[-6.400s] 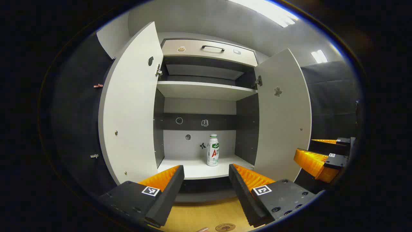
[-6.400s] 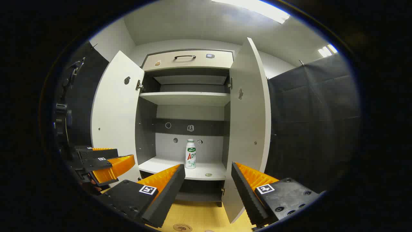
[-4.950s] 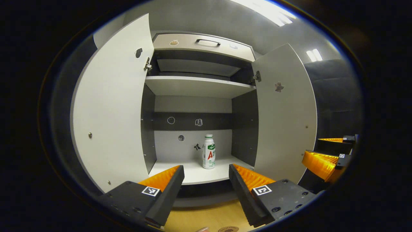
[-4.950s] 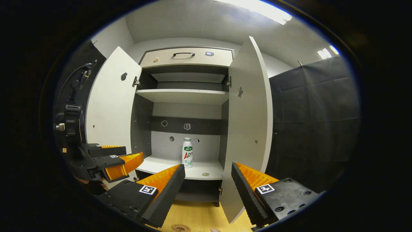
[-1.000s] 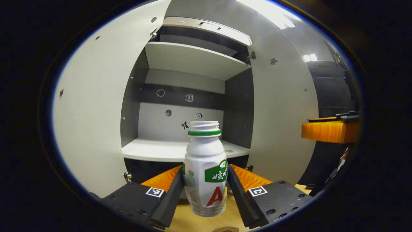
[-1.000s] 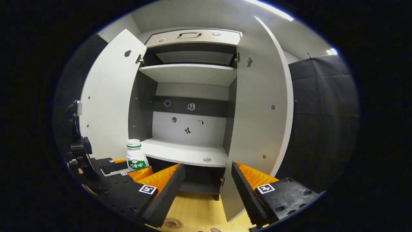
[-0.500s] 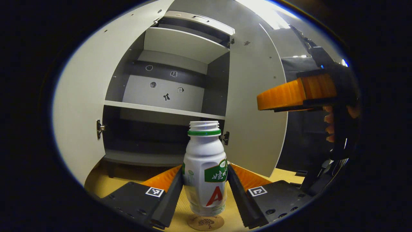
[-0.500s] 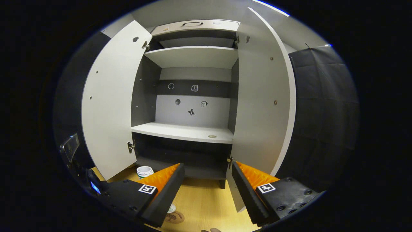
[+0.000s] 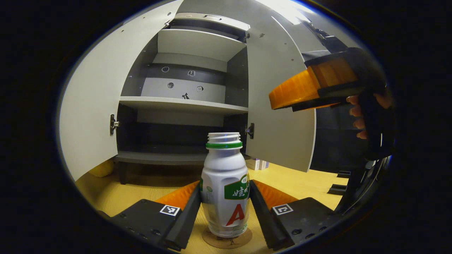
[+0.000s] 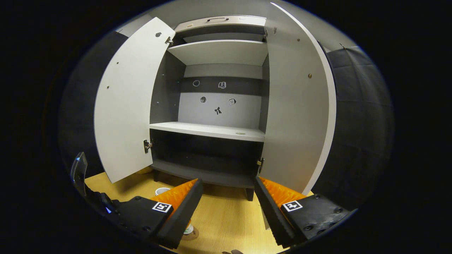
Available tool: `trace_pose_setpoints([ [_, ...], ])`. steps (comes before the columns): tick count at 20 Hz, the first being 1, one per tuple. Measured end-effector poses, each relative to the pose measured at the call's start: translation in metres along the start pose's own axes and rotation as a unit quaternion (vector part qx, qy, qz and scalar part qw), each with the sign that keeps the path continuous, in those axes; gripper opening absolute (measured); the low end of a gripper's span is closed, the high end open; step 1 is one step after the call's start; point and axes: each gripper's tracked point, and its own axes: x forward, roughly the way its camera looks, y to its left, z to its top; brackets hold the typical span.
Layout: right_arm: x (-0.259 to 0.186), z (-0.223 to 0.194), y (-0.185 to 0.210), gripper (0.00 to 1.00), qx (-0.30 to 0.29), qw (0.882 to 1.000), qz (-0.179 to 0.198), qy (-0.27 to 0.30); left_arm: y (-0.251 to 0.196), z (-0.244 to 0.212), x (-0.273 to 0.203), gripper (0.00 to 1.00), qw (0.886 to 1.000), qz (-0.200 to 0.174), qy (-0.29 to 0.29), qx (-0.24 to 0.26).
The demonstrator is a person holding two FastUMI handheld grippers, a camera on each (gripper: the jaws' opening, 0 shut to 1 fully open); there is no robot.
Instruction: Grasp the bottle in the cabinet with the left hand and place it on the coaster, then close the right door with the right hand and the left door with the left hand.
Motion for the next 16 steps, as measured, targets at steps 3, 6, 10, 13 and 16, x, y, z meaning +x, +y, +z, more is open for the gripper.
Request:
trace_pose_setpoints([
  [3,-0.002,-0.007,0.002,0.98,0.004,1.0,0.016,0.005,-0.004,-0.017,-0.003,0.8,1.0,0.005,0.012,0.001],
  [6,-0.005,-0.015,0.0,0.98,0.0,1.0,0.026,0.014,-0.006,-0.016,-0.005,0.82,1.0,0.007,-0.005,0.01],
  [10,-0.008,-0.021,-0.006,0.98,-0.004,0.999,0.026,0.022,-0.008,-0.019,-0.004,0.84,1.0,0.012,0.004,0.008],
  [13,-0.012,-0.017,-0.009,0.98,0.001,0.999,0.027,0.022,-0.008,-0.001,-0.004,0.96,1.0,0.015,-0.012,0.007],
  [16,-0.019,-0.001,-0.014,0.98,0.011,1.0,0.025,0.016,-0.009,0.029,0.0,0.96,0.999,0.019,-0.024,0.015],
])
